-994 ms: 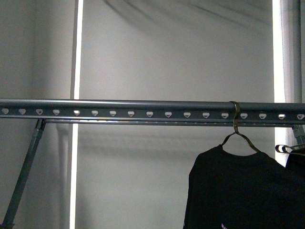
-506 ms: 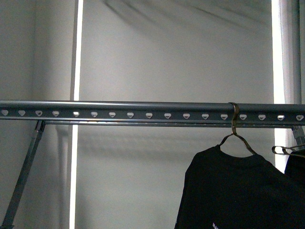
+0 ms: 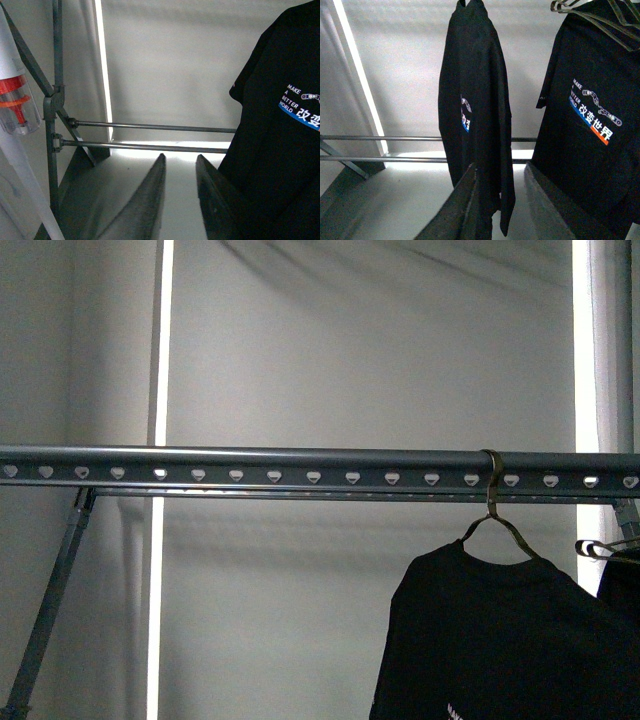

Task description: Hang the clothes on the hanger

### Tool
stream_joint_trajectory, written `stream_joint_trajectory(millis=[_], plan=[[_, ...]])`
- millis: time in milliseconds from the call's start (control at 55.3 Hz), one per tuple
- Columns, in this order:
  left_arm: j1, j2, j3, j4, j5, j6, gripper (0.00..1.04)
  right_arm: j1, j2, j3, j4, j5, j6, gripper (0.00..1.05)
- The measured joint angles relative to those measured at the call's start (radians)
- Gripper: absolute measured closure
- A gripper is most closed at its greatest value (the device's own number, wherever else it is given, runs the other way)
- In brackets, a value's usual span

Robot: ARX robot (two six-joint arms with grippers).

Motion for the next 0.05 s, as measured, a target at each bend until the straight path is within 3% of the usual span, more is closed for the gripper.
stream_joint_trajectory(millis=[54], plan=[[0.000, 0.000, 0.000, 0.000, 0.000, 0.000, 0.67, 0.000, 0.000, 0.000, 0.000, 0.000, 0.000, 0.62]])
